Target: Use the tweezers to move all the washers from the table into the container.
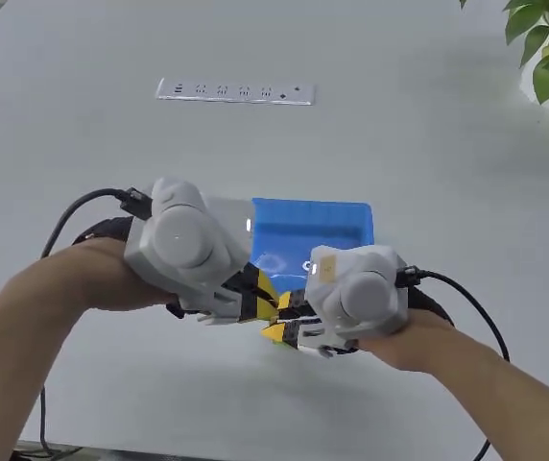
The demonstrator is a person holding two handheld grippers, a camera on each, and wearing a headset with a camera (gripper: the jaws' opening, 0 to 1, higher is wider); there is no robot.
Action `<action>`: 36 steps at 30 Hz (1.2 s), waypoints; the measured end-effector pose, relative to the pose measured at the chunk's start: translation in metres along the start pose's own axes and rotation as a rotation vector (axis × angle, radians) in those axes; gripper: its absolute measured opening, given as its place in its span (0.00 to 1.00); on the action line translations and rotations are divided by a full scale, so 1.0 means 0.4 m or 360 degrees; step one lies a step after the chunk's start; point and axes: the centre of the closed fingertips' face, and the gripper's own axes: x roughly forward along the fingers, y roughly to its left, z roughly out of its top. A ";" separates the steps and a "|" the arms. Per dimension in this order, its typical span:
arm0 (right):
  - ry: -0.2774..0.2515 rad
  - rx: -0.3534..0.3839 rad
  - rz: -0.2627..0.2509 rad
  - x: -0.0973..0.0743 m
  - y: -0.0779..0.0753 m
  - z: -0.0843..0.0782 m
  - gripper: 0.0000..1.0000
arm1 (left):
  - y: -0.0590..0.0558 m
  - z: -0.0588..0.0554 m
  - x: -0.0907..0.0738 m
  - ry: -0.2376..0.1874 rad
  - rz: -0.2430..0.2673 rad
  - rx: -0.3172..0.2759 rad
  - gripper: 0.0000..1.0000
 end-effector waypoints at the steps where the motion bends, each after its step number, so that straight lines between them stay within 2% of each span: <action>1: 0.0002 0.0003 0.0001 0.000 0.000 0.000 0.12 | 0.000 0.000 0.000 -0.0001 0.0000 -0.0001 0.06; 23: 0.0011 0.0013 0.0012 -0.003 0.004 0.000 0.10 | 0.005 0.006 0.002 -0.0008 -0.0003 -0.0030 0.06; 36: -0.0013 -0.0020 -0.0016 -0.039 0.000 0.043 0.10 | 0.008 0.043 -0.040 -0.0038 0.0024 -0.0017 0.06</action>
